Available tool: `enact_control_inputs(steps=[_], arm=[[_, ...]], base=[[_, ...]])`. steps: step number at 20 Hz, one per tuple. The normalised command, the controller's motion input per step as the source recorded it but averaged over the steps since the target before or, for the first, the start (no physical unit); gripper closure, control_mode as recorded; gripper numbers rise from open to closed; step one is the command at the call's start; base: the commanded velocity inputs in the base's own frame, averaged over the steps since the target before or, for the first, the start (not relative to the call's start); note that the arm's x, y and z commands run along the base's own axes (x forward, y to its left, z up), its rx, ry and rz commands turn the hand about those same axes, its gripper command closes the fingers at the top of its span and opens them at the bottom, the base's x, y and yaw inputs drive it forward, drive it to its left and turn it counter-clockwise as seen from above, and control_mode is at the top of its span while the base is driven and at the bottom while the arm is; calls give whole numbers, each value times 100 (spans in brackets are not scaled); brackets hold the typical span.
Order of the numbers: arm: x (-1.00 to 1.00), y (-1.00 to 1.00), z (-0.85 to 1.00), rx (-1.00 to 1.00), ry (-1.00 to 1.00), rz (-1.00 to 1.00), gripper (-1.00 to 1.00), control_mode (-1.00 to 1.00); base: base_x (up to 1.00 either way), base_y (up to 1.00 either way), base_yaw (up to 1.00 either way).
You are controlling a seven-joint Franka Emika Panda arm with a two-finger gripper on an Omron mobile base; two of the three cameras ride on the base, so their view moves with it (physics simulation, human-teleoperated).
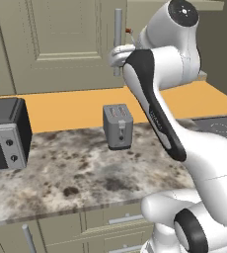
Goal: Open the cabinet, pick the kettle from the cabinet, and place it in the sink.
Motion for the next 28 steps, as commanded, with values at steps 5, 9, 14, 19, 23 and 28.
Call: enact_control_inputs(steps=[5, 9, 14, 19, 23, 28], arm=[[39, 4, 0, 0, 0, 0, -100, -100], [37, 6, -2, 0, -4, 0, -100, -100], [39, 8, 0, 0, 0, 0, -100, -100], [37, 11, -2, 0, 0, 0, -100, -100], [36, 14, -4, 0, 0, 0, -100, -100], [34, 13, -7, -2, -4, 0, -100, -100]], base=[[0, 0, 0], [0, 0, 0], [0, 0, 0], [0, 0, 0], [0, 0, 0], [0, 0, 0]])
